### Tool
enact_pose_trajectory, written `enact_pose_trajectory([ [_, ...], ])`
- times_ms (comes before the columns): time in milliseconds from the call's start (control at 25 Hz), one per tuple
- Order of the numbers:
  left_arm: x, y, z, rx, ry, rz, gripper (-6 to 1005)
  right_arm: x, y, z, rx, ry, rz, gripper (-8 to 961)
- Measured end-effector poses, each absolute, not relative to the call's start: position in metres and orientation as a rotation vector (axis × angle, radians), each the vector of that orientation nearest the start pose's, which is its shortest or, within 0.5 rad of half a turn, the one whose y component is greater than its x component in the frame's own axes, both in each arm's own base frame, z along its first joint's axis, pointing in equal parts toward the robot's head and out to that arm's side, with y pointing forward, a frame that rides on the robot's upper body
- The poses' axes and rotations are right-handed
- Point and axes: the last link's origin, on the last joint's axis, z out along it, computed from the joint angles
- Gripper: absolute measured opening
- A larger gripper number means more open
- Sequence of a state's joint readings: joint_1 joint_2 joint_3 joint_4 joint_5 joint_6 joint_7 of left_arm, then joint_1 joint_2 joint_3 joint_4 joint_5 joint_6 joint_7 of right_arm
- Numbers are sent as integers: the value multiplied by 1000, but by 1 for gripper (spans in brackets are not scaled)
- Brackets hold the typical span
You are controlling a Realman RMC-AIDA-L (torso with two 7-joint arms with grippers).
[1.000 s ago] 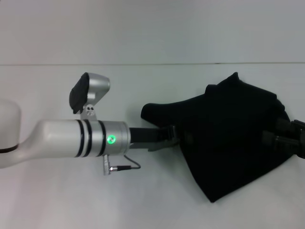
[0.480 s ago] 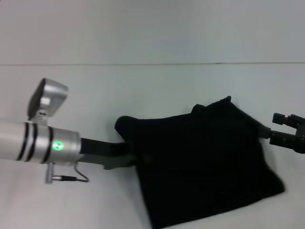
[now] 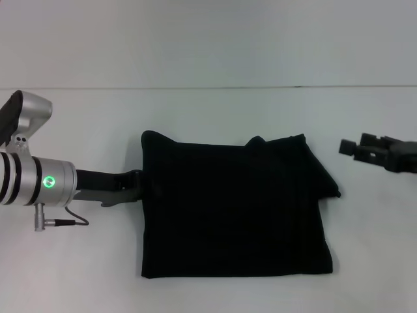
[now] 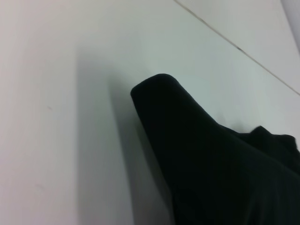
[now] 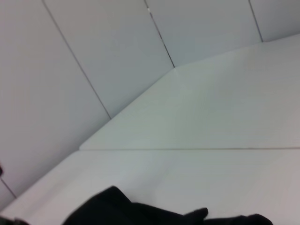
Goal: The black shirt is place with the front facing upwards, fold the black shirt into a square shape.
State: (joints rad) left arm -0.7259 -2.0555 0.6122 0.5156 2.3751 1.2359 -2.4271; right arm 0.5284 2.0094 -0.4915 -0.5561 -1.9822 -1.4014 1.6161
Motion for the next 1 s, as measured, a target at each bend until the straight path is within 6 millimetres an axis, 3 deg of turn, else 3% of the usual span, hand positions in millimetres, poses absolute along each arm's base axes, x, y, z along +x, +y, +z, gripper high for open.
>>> enact_pose_trajectory([
  [280, -274, 381, -21, -2162, -1872, -389, 181, 275, 377, 35, -2311, 1396, 830, 885],
  [520, -275, 380, -14, -2215, -1756, -424, 219, 257, 396, 28, -2217, 1752, 717, 879],
  [720, -276, 380, -9, -2249, -1678, -416, 251, 251, 404, 30, -2186, 1858, 631, 874],
  [800, -278, 380, -3, -2259, -1634, -412, 486, 249, 406, 31, -2176, 1880, 621, 871],
  [1000, -274, 378, 17, -2336, -1458, -446, 660, 242, 410, 29, -2182, 1897, 583, 866],
])
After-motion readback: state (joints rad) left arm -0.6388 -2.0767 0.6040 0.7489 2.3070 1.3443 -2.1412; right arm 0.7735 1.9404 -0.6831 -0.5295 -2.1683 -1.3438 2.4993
